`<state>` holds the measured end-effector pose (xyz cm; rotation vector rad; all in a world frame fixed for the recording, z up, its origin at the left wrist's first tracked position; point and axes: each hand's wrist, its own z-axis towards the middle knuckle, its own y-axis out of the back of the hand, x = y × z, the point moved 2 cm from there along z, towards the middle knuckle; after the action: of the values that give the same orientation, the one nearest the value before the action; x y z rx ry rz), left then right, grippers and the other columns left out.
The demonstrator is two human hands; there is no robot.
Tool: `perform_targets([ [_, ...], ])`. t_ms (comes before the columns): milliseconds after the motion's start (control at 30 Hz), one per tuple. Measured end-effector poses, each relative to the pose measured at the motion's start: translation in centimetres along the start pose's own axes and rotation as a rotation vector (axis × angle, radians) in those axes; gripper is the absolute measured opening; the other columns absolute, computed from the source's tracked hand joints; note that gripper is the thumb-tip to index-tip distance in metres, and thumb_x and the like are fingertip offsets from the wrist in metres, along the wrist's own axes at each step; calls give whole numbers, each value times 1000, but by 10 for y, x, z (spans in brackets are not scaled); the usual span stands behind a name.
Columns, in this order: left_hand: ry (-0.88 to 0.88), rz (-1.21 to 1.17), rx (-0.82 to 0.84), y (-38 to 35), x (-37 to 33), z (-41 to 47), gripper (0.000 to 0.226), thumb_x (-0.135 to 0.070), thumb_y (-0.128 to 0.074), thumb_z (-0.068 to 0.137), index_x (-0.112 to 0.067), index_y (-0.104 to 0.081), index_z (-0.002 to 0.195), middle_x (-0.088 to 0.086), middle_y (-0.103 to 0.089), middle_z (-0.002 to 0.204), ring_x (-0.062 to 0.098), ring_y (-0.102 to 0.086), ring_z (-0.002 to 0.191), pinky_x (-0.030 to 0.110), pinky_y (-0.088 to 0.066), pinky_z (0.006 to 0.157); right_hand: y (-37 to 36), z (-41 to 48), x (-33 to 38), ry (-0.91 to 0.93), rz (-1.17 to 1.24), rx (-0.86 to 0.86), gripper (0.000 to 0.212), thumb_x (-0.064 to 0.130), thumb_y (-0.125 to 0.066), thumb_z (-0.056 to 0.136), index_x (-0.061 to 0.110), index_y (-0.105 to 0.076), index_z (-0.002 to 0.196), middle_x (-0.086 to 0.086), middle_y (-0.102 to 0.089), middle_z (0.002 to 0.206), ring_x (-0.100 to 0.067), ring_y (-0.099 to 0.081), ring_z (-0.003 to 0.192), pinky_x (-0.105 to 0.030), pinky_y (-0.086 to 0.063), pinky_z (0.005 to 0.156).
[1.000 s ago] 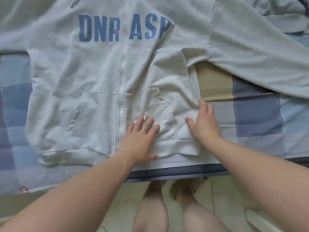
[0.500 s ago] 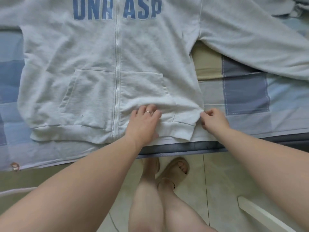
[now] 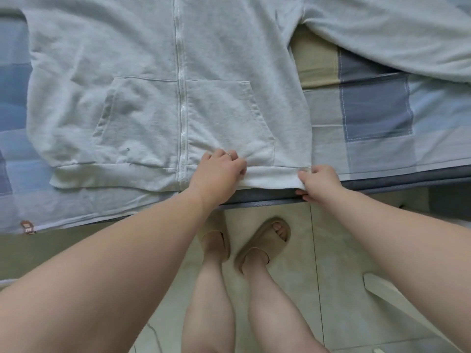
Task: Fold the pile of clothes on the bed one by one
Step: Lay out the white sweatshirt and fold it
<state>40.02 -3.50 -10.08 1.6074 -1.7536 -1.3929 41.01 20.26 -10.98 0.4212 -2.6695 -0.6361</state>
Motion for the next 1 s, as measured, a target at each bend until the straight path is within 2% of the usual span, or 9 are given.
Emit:
perform_targets([
  [33,19,-20,-4,1,2,-5,24,-27,-57,98,-27,-60,121,-2,-55,129,27,-47,115,40,-34,92,-2,-4,1,64,-97,-98,15,24,-61,97,13,-51,102,-16,-60,124,-34,-64,103,-48,-53,92],
  [133,85,-6,-63,6,22,-28,42,-31,-67,90,-27,-54,130,-1,-48,141,27,-38,131,42,-30,100,-19,-32,13,414,-493,-378,55,28,-66,86,20,-42,136,-8,-39,145,-33,-38,133,-49,-32,108],
  [233,144,54,-78,11,62,-53,54,-38,-75,84,-28,-50,131,1,-37,152,29,-23,145,46,-19,111,-55,-58,24,685,-671,-175,68,27,-66,86,25,-37,147,-1,-33,154,-26,-27,142,-46,-25,113],
  [367,207,121,-25,10,129,-86,78,-50,-79,76,-38,-36,140,1,-16,163,29,-5,152,48,-9,117,-116,-80,38,795,-808,41,68,27,-65,89,25,-35,150,-3,-29,156,-25,-23,144,-42,-25,114],
  [500,293,174,17,10,198,-131,93,-40,-75,83,-39,-15,154,3,-8,167,31,-3,153,49,-10,118,-181,-100,55,821,-881,-5,68,32,-68,88,23,-36,147,-7,-23,159,-29,-19,147,-43,-24,115],
  [667,348,171,-73,25,285,-173,76,-19,-71,82,-32,-35,148,6,-24,159,32,-13,149,49,-14,116,-258,-122,80,838,-1064,-155,93,50,-71,81,20,-21,154,-8,-8,164,-29,-7,152,-50,-13,119],
  [733,333,136,-134,32,312,-181,67,-5,-65,80,-26,-47,141,8,-38,152,34,-28,142,48,-22,109,-285,-131,89,901,-1157,-153,100,50,-69,81,19,-14,157,-5,-4,165,-28,-4,152,-52,-12,120],
  [867,233,106,-138,41,344,-176,39,-3,-58,84,-16,-64,120,11,-59,125,36,-53,108,42,-36,79,-315,-141,109,927,-1147,-239,59,30,-61,86,18,-42,140,-6,-42,144,-31,-40,128,-44,-33,94],
  [1000,172,81,-108,49,349,-173,27,-14,-58,85,-20,-67,109,5,-61,110,33,-50,96,35,-27,72,-315,-142,130,883,-1009,-249,24,19,-61,88,9,-57,109,-12,-56,108,-36,-54,97,-41,-33,75],
])
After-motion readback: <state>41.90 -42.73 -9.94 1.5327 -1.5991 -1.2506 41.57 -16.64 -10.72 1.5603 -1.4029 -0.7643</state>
